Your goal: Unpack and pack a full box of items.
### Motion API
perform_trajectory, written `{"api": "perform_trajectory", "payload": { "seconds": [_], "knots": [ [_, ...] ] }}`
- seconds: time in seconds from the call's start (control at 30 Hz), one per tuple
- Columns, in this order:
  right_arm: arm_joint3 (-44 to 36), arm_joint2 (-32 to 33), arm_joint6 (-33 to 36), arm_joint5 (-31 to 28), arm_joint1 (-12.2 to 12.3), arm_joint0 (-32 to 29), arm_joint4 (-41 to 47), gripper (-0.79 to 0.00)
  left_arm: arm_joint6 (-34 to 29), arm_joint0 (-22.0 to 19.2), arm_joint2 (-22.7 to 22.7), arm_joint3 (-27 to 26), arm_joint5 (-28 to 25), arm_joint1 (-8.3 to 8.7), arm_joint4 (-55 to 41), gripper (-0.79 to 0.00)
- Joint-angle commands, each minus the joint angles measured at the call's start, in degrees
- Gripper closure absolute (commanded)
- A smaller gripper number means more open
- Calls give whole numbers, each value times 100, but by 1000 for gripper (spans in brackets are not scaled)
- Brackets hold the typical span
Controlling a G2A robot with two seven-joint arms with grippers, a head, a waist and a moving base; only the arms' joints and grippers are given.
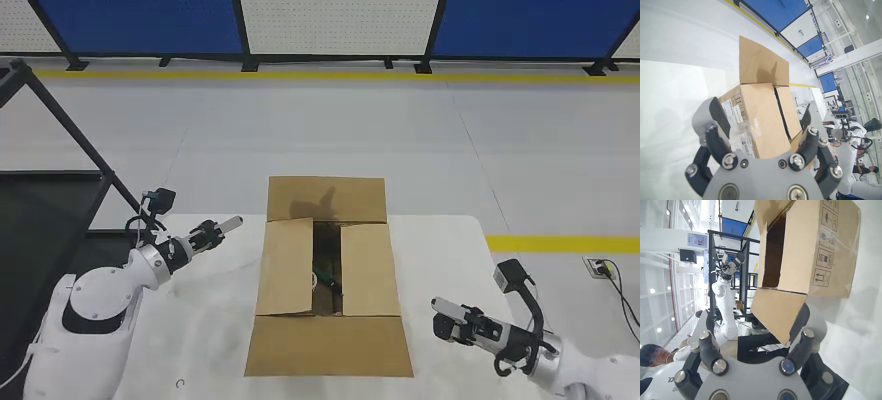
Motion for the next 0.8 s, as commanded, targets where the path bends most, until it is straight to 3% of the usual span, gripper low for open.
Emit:
{"api": "perform_trajectory", "payload": {
  "seconds": [0.0,0.2,0.27,0.5,0.63,0.77],
  "knots": [
    [0,0,0,0,0,0,0,-785,0,-1,0,1,0,0,0,-785],
    [-2,-9,-25,-9,0,-12,6,-785,175,-22,23,30,-197,0,-8,-785],
    [-40,-84,-71,-21,13,-117,-36,-785,127,-283,149,388,-403,-7,-71,-785],
    [-39,-38,249,226,91,-439,227,-785,-211,-1928,1056,2705,-1214,-188,-390,-785],
    [2,4,326,329,126,-616,471,-785,-297,-2755,1684,4038,-1630,-406,-508,-785],
    [-27,-34,143,454,142,-722,700,-785,-123,-3327,2250,5078,-1953,-696,-534,-785]
  ]
}}
